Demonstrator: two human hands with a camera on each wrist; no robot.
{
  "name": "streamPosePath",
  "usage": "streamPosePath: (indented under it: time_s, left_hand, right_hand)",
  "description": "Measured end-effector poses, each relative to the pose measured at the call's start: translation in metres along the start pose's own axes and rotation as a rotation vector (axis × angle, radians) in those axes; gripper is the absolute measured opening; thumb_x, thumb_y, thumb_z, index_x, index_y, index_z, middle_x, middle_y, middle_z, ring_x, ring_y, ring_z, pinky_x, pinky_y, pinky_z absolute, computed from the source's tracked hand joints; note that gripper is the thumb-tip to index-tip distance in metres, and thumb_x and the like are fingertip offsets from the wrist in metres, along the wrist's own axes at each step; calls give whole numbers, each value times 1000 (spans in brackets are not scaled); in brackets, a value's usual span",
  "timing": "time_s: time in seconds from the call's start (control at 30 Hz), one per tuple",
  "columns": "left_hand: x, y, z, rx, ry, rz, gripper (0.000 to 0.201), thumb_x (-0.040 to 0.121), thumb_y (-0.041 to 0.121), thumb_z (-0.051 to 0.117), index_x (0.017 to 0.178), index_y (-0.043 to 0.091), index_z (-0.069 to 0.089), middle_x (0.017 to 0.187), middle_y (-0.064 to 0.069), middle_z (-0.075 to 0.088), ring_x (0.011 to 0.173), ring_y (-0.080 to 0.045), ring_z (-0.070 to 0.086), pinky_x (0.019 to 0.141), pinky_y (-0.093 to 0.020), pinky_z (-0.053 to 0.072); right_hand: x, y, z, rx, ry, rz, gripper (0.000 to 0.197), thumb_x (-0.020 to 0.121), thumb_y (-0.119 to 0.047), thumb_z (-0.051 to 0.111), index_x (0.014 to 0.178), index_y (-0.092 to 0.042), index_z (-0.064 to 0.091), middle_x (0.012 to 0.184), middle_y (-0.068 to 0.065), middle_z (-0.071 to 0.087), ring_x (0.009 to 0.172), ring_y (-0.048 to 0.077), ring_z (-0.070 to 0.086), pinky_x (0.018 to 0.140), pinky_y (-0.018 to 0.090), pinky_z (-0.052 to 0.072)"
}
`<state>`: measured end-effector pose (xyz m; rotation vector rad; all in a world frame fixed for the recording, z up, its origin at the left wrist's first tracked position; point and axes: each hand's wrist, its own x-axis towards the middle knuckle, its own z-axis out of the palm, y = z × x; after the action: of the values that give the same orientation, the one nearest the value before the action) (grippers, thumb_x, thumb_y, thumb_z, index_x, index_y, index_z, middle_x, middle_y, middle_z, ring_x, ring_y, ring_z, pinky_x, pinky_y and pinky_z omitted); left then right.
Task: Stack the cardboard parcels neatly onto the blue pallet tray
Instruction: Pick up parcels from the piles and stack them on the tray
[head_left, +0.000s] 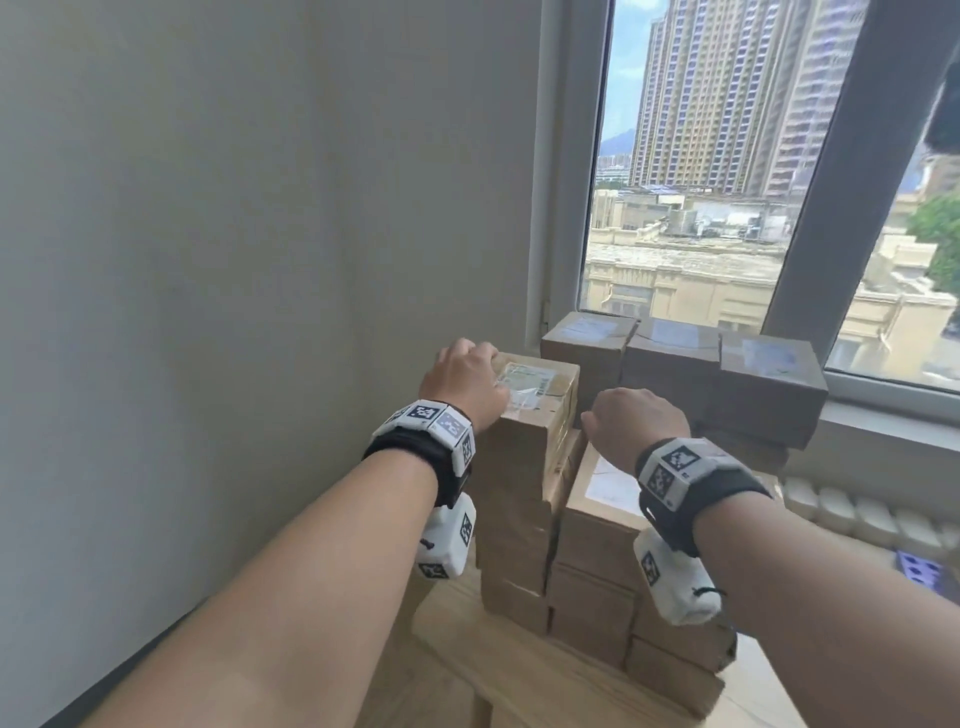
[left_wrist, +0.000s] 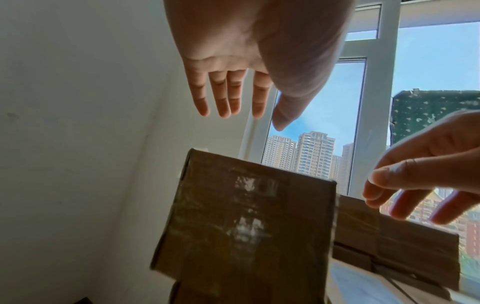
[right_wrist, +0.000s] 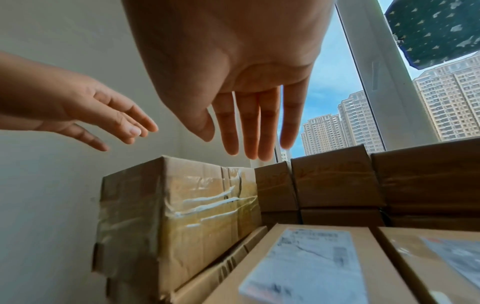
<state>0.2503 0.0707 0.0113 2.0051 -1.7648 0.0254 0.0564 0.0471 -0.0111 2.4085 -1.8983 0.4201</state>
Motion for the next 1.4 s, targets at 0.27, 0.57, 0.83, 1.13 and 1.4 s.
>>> streamPosePath:
  time_s: [0.27, 0.57, 0.83, 1.13, 1.4]
  left_hand:
    - [51, -24, 26, -240, -293, -320, 79, 94, 54, 50, 153, 10, 20, 158, -14, 26, 144, -31, 30, 114, -42, 28]
    - [72, -34, 35, -273, -451, -269, 69, 101, 46, 43, 151, 2, 27, 155, -14, 34, 139, -29, 40, 105, -31, 35]
    - [78, -48, 41, -338, -550, -232, 69, 99, 53, 44, 146, 2, 39, 148, -13, 46, 132, -30, 47, 104, -31, 36]
    - [82, -53, 38, -478, -543, -209, 72, 96, 53, 48, 144, 0, 40, 142, -13, 51, 125, -31, 54, 102, -34, 43]
    - [78, -47, 20, -751, -513, -232, 73, 91, 56, 56, 137, 0, 45, 127, -12, 62, 109, -30, 64, 89, -41, 55]
  right_hand:
    - [50, -5, 24, 81, -96, 64, 57, 100, -55, 22, 74, -16, 55, 78, 1, 59, 75, 20, 60, 66, 34, 42]
    - [63, -23, 44, 207, -209, 244, 59, 98, -60, 22, 71, -16, 52, 76, 2, 58, 69, 17, 56, 64, 33, 40]
    - [63, -27, 57, 419, -218, 382, 63, 99, -58, 27, 77, -9, 59, 74, 6, 62, 72, 23, 63, 75, 35, 51]
    - [53, -34, 52, 490, -132, 461, 63, 96, -61, 35, 83, -8, 68, 77, 5, 67, 72, 22, 66, 74, 33, 54]
    - [39, -35, 22, 506, 62, 487, 52, 96, -60, 37, 83, -17, 63, 82, 0, 63, 75, 17, 59, 71, 33, 45]
